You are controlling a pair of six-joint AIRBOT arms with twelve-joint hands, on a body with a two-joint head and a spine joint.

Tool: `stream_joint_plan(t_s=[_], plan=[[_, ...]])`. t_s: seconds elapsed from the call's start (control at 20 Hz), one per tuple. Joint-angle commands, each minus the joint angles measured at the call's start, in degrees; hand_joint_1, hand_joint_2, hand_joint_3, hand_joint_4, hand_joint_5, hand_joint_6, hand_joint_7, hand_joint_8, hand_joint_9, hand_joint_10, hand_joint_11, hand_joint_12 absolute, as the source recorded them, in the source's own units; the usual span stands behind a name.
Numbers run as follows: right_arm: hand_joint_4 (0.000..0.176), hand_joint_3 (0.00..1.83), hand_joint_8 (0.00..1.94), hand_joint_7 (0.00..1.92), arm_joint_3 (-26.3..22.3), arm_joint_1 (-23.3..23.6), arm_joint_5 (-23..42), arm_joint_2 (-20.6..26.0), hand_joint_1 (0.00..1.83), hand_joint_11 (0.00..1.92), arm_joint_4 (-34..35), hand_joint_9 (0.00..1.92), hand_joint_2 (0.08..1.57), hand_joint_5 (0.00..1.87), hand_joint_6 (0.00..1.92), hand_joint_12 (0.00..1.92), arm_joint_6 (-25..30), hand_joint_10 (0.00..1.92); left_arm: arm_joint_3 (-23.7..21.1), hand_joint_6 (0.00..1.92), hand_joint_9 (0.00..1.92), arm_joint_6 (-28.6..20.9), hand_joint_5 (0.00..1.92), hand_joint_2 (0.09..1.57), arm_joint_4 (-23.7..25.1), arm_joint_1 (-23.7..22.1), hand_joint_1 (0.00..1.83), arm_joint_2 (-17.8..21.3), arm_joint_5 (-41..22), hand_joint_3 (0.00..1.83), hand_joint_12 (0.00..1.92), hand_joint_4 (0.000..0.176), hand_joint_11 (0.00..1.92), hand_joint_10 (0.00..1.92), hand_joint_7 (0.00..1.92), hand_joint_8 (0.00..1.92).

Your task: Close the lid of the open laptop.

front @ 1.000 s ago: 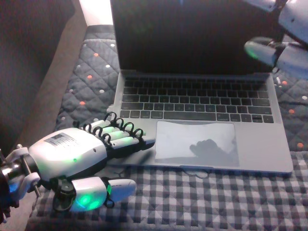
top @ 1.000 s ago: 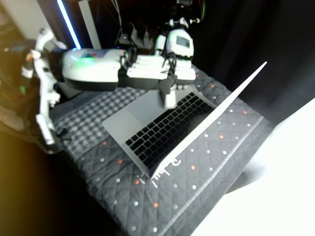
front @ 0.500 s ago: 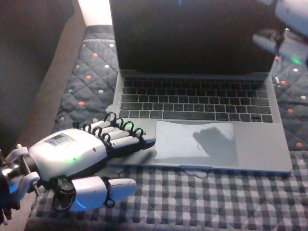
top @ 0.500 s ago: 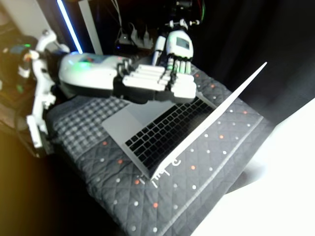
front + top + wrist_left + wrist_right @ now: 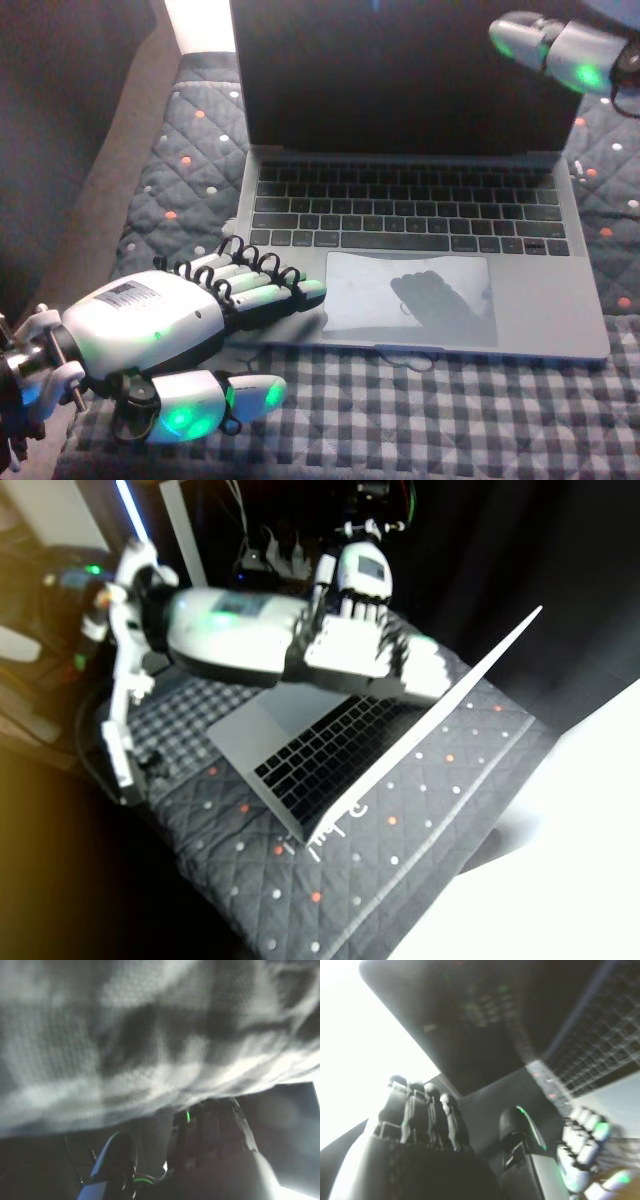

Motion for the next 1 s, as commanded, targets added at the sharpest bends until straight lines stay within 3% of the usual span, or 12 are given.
stream_joint_plan(t_s=[0.0, 0.05, 0.1, 0.15, 0.4, 0.45, 0.5, 0.55, 0.6, 0.7, 0.75, 0.95], plan=[[0.000, 0.00, 0.04, 0.03, 0.42, 0.79, 6.74, 0.46, 0.32, 0.00, -0.79, 0.04, 1.44, 0.07, 0.00, 0.44, -0.41, 0.01, -0.03, 0.01, 0.07, -0.95, 0.14, 1.44, 0.80, 0.15, 0.12, -1.00, -1.58, 0.00, 0.21, 0.004, 0.00, 0.01, 0.10, 0.00], [0.000, 0.00, 0.01, 0.00, 1.37, 0.90, 6.49, 0.17, 0.31, 0.00, 0.99, 0.01, 1.46, 0.01, 0.00, 0.09, -0.46, 0.00, 0.03, 0.01, 0.08, -0.96, 0.14, 1.44, 0.80, 0.15, 0.12, -1.12, -1.50, 0.00, 0.21, 0.002, 0.00, 0.01, 0.10, 0.00], [0.060, 0.00, 0.00, 0.00, 2.22, 0.92, 5.89, -0.12, 0.28, 0.00, 2.14, 0.00, 1.44, 0.00, 0.00, 0.02, -0.51, 0.00, 0.11, 0.00, 0.08, -1.04, 0.13, 1.45, 0.80, 0.14, 0.12, -1.24, -1.56, 0.00, 0.21, 0.002, 0.00, 0.01, 0.10, 0.00], [0.007, 0.00, 0.00, 0.00, 3.33, 0.94, 4.83, -0.51, 0.33, 0.00, 3.70, 0.00, 1.47, 0.00, 0.00, 0.00, -0.54, 0.00, 0.21, 0.01, 0.09, -1.23, 0.14, 1.44, 0.80, 0.15, 0.13, -1.40, -1.71, 0.00, 0.24, 0.000, 0.00, 0.01, 0.11, 0.00], [0.024, 0.00, 0.00, 0.00, 5.76, 1.01, 1.41, -2.04, 0.48, 0.00, 6.38, 0.00, 1.41, 0.00, 0.00, 0.00, -0.58, 0.00, 0.24, 0.01, 0.07, -1.50, 0.12, 1.45, 0.78, 0.36, 0.15, -1.76, -2.21, 0.00, 0.20, 0.014, 0.00, 0.01, 0.10, 0.00], [0.001, 0.00, 0.00, 0.00, 5.59, 1.01, 1.20, -2.17, 0.53, 0.00, 6.03, 0.00, 1.39, 0.00, 0.00, 0.00, -0.57, 0.00, 0.23, 0.01, 0.08, -1.63, 0.12, 1.45, 0.77, 0.43, 0.15, -1.76, -2.39, 0.00, 0.20, 0.012, 0.00, 0.01, 0.10, 0.00], [0.000, 0.02, 0.03, 0.01, 5.33, 1.01, 1.18, -2.18, 0.57, 0.00, 5.59, 0.10, 1.35, 0.00, 0.00, 0.84, -0.57, 0.15, 0.24, 0.02, 0.09, -1.66, 0.15, 1.44, 0.71, 0.47, 0.17, -1.76, -2.43, 0.00, 0.20, 0.000, 0.00, 0.02, 0.12, 0.01], [0.000, 0.01, 0.11, 0.23, 4.98, 1.01, 1.19, -2.13, 0.61, 0.06, 5.01, 0.20, 1.33, 0.18, 0.04, 1.57, -0.56, 0.75, 0.25, 0.02, 0.11, -1.66, 0.15, 1.44, 0.55, 0.54, 0.15, -1.76, -2.52, 0.00, 0.22, 0.009, 0.00, 0.02, 0.13, 0.01], [0.000, 0.00, 0.44, 0.30, 4.48, 1.01, 1.21, -2.02, 0.62, 0.15, 4.39, 0.21, 1.31, 0.29, 0.07, 1.83, -0.54, 1.20, 0.24, 0.02, 0.15, -1.67, 0.19, 1.42, 0.38, 0.65, 0.20, -1.75, -2.66, 0.00, 0.34, 0.000, 0.00, 0.03, 0.17, 0.01], [0.000, 0.00, 1.64, 0.19, 3.34, 1.01, 1.30, -1.58, 0.68, 0.54, 3.59, 0.38, 1.28, 0.05, 1.43, 1.92, -0.51, 1.85, 0.24, 0.01, 0.08, -1.67, 0.12, 1.44, -0.01, 0.83, 0.14, -1.75, -2.90, 0.00, 0.22, 0.030, 0.00, 0.01, 0.10, 0.00], [0.000, 0.00, 1.84, 0.18, 2.46, 1.00, 1.38, -1.21, 0.69, 0.61, 2.40, 0.43, 1.29, 0.01, 1.75, 1.92, -0.48, 1.91, 0.24, 0.01, 0.07, -1.67, 0.12, 1.44, -0.19, 0.90, 0.14, -1.74, -3.07, 0.00, 0.21, 0.030, 0.00, 0.01, 0.10, 0.00], [0.000, 0.00, 1.89, 0.08, 0.04, 0.67, 1.57, 0.79, 0.70, 0.30, -12.72, 0.19, 1.30, 0.00, 1.92, 1.92, 14.81, 1.92, 0.00, 0.02, 0.12, -1.64, 0.19, 1.42, -2.06, 1.50, 0.21, -0.92, -4.72, 0.00, 0.29, 0.009, 0.00, 0.02, 0.15, 0.01]])
